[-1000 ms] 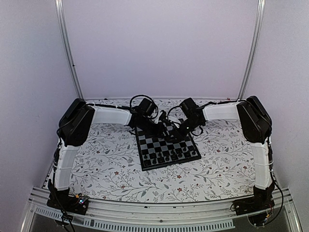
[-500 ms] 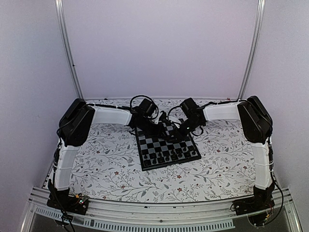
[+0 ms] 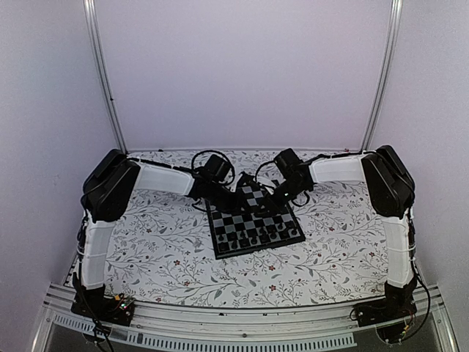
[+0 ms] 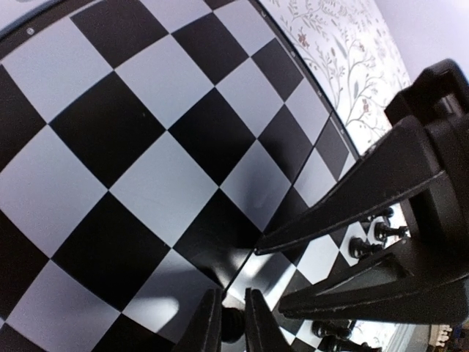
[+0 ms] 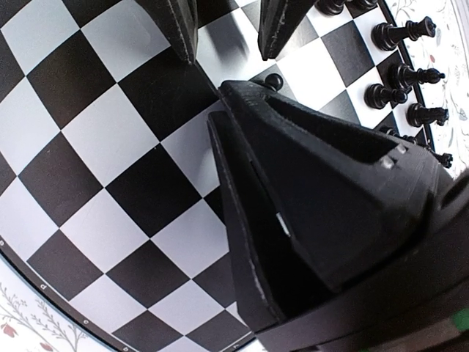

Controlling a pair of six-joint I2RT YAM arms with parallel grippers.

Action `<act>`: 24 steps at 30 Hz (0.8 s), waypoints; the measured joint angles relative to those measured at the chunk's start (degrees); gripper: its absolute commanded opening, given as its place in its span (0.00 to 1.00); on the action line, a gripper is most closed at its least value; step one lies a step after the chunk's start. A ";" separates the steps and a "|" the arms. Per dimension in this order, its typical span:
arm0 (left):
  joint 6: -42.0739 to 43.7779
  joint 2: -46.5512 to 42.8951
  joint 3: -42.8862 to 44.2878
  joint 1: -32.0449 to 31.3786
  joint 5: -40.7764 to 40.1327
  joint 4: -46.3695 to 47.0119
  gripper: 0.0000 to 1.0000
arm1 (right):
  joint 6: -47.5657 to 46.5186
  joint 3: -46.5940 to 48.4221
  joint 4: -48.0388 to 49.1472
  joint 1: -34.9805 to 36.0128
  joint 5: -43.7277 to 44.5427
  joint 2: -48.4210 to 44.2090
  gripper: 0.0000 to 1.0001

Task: Set up the chess pieces on the board
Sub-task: Adjust the chess piece on the chessboard.

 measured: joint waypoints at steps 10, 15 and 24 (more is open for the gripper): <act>-4.55 -0.22 -5.29 2.49 7.21 9.46 0.13 | 1.09 -0.02 -0.46 0.07 -1.42 0.00 0.31; -6.73 -0.07 -6.47 3.61 10.47 11.61 0.13 | -0.39 -2.01 -0.13 1.42 1.20 -1.77 0.30; -9.33 1.38 -6.51 4.63 15.15 14.49 0.13 | -5.22 -3.37 2.27 6.16 8.81 -5.38 0.28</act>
